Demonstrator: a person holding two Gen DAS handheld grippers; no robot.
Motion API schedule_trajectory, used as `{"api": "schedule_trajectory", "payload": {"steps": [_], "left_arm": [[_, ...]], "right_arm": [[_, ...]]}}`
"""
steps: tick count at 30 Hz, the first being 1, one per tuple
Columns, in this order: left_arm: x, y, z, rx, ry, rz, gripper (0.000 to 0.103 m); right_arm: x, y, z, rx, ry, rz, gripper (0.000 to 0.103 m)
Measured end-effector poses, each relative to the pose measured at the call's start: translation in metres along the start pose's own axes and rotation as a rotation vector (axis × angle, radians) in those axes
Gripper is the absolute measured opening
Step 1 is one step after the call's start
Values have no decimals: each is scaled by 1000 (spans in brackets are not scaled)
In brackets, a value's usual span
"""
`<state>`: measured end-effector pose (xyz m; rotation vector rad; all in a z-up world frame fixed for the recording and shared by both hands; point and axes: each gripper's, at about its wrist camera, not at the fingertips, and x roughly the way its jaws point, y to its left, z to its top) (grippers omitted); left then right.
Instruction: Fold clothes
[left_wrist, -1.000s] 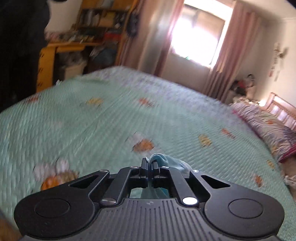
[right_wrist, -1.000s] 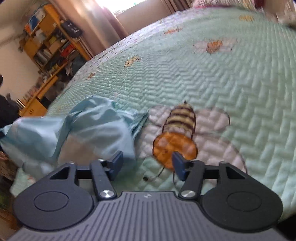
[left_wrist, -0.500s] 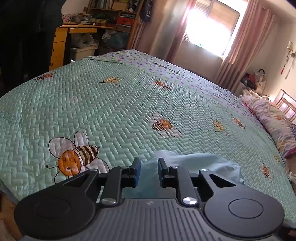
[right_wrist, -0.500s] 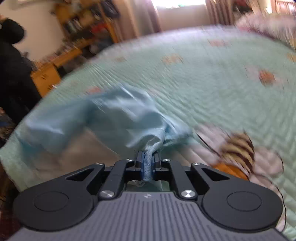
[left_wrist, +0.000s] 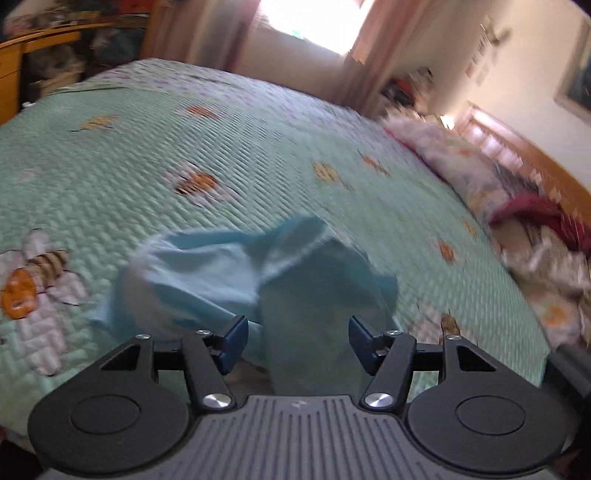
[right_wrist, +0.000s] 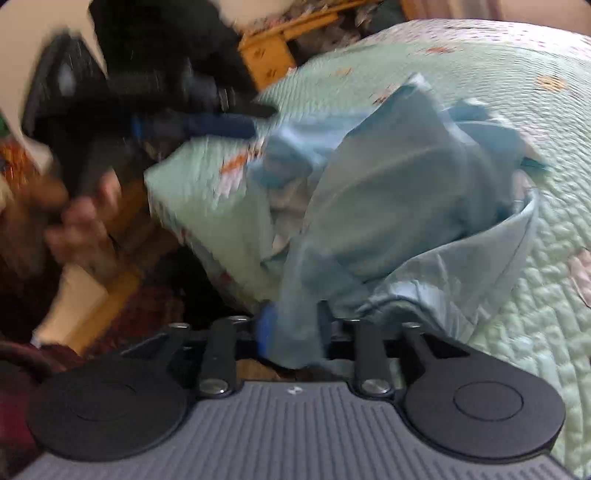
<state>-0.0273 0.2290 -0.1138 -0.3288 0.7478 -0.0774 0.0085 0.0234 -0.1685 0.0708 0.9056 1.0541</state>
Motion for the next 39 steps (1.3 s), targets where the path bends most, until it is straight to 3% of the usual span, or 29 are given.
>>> {"api": "schedule_trajectory", "payload": {"steps": [2, 6, 11, 15, 18, 24, 26, 27, 28, 29, 36, 39], "left_arm": [[19, -9, -1, 24, 28, 13, 68], [50, -13, 1, 30, 59, 59, 69], [60, -16, 10, 65, 35, 84, 74], [69, -25, 22, 155, 7, 109, 87], [82, -23, 30, 176, 37, 131, 87], [108, -1, 23, 61, 151, 90, 91], [115, 0, 20, 31, 171, 50, 77], [118, -2, 20, 27, 175, 23, 54], [119, -5, 19, 33, 177, 2, 17], [114, -9, 20, 38, 156, -9, 6], [-8, -31, 37, 59, -230, -56, 3], [-87, -19, 49, 51, -437, -2, 1]], "right_arm": [[-18, -12, -3, 65, -53, 2, 49], [-52, -44, -15, 217, -153, -40, 49], [-84, -75, -32, 358, -256, -84, 49], [-88, -84, -36, 394, -294, -105, 49], [-88, -83, -36, 384, -299, -102, 49], [-86, -82, -37, 347, -284, -137, 49], [-89, -86, -38, 361, -290, -132, 49], [-89, -87, -39, 369, -295, -135, 49], [-90, -88, -40, 377, -300, -141, 49], [-90, -89, -40, 384, -308, -152, 49], [-98, -104, -48, 474, -363, -234, 50], [-100, -115, -51, 522, -378, -240, 50]]}}
